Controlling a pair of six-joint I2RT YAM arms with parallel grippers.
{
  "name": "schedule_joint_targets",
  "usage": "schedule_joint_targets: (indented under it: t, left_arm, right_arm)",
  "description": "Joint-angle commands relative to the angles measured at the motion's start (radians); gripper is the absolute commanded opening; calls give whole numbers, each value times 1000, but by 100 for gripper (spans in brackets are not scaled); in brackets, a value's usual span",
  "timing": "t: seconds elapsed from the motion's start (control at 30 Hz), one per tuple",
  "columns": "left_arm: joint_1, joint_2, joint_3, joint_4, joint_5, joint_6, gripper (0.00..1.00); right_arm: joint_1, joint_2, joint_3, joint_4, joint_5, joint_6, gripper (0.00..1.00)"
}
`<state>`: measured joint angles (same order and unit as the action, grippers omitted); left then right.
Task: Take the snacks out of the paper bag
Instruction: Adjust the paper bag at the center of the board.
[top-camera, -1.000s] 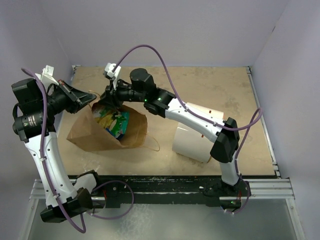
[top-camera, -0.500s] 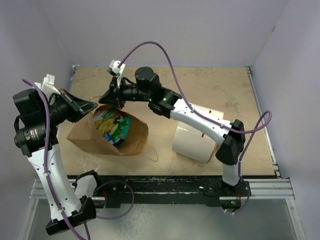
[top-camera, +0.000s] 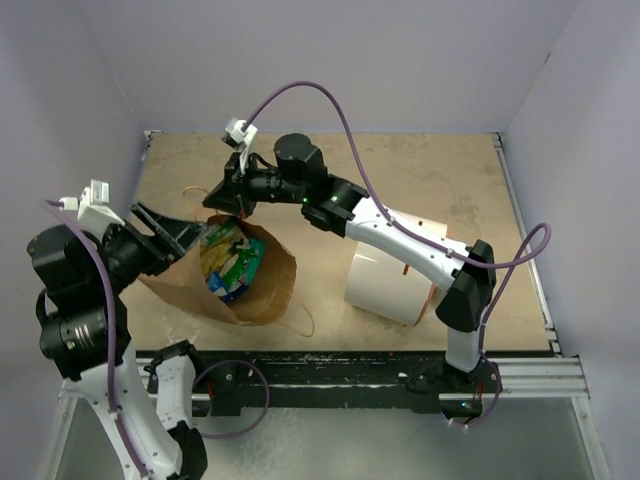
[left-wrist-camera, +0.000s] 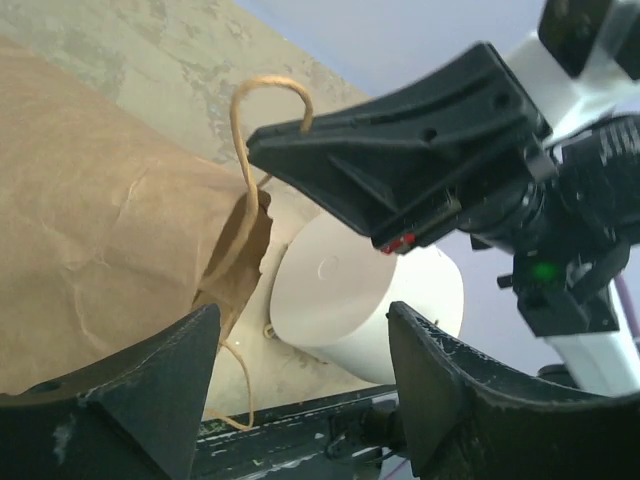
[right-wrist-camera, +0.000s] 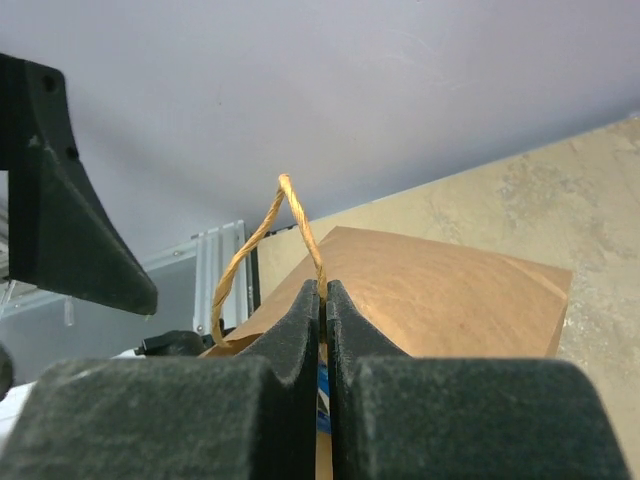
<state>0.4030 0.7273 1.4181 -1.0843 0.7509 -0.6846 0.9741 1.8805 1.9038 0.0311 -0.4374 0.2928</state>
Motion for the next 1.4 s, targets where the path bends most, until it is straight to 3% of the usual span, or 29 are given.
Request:
schedule_joint_targets:
  t: [0.0, 0.2, 0.37, 0.53, 0.67, 0.87, 0.93, 1.03, 1.17, 1.37]
  left_arm:
    - [-4, -47, -54, 132, 21, 46, 72]
    - [-4, -14, -173, 370, 117, -90, 61]
    - [-4, 27, -193, 388, 129, -112, 63]
    - [-4, 34, -276, 592, 241, -228, 55]
    - [-4, 41, -298, 636, 280, -252, 47]
    - [-4, 57, -307, 649, 306, -255, 28]
    - [-4, 62, -302, 650, 307, -249, 15]
    - [-4, 80, -222, 481, 267, -142, 0]
    - [-4, 81, -155, 296, 209, -44, 0]
    - [-4, 80, -150, 245, 181, -68, 0]
  right_arm:
    - [-3, -89, -19, 28, 20, 24, 0]
    - [-3, -111, -39, 43, 20, 17, 0]
    - [-3, -119, -42, 50, 19, 18, 0]
    - [-2, -109, -41, 56, 12, 29, 0]
    - [-1, -102, -41, 64, 6, 43, 0]
    - [2, -91, -28, 57, -9, 52, 0]
    - [2, -90, -27, 39, -6, 51, 0]
    - [1, -105, -22, -26, 35, 62, 0]
    - [0, -140, -18, -168, 159, 22, 22]
    - [0, -222, -48, -365, 215, -99, 44]
